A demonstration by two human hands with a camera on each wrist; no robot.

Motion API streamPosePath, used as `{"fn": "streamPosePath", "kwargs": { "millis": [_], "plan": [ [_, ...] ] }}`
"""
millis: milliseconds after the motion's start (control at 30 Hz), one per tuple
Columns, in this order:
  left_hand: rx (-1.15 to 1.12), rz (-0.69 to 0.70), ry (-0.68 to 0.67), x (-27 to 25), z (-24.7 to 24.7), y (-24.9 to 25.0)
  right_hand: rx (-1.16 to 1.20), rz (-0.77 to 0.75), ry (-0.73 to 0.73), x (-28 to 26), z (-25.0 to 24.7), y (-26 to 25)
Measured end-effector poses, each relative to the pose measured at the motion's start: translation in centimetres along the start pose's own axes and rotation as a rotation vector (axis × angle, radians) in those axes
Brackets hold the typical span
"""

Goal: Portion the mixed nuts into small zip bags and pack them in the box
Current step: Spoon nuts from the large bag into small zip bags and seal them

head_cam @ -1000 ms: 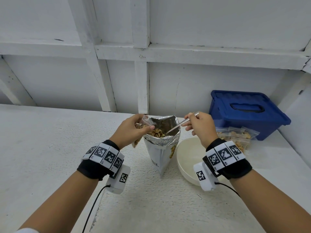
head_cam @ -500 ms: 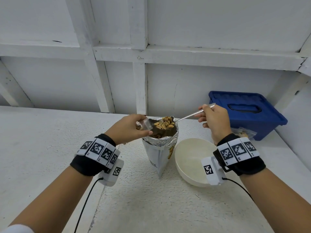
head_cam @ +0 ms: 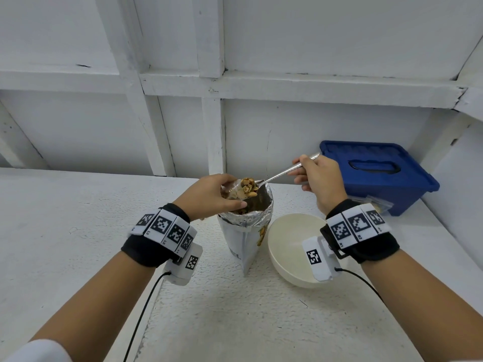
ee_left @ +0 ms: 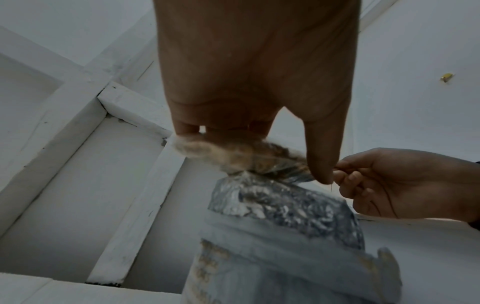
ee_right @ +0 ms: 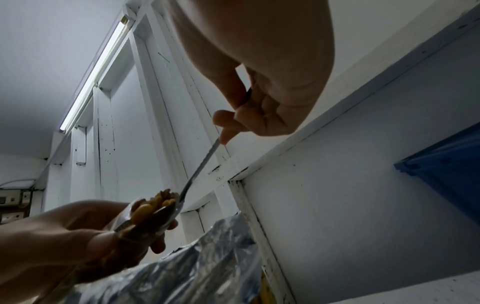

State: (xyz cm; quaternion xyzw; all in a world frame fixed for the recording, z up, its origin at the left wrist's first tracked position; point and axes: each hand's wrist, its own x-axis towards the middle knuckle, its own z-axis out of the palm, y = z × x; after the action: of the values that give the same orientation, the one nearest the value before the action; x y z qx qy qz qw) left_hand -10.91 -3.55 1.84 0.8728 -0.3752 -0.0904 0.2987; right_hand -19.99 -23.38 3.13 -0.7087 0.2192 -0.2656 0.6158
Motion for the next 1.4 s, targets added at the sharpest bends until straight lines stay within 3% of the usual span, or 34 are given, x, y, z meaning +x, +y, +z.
{"fn": "streamPosePath", "kwargs": {
  "millis": [233,600,867,1400],
  "plan": [
    [-0.058,-0.014,0.054,0.1,0.3,-0.1,-0.07,-0.086,-0.055,0.0,0.8,-1.0],
    [-0.314,-0.052,0.164,0.0,0.6,-1.2,-0.258,-0.534,-0.021,-0.1,1.6,-4.2],
    [-0.379,-0.018,0.18,-0.2,0.6,-1.6,-0.219,-0.634,0.05,-0.2,1.4,-4.1],
    [-0.435,0.056,0.22,-0.5,0.6,-1.9,-0.223,-0.685,-0.202,-2.0,3.1,-4.0]
  ]
}}
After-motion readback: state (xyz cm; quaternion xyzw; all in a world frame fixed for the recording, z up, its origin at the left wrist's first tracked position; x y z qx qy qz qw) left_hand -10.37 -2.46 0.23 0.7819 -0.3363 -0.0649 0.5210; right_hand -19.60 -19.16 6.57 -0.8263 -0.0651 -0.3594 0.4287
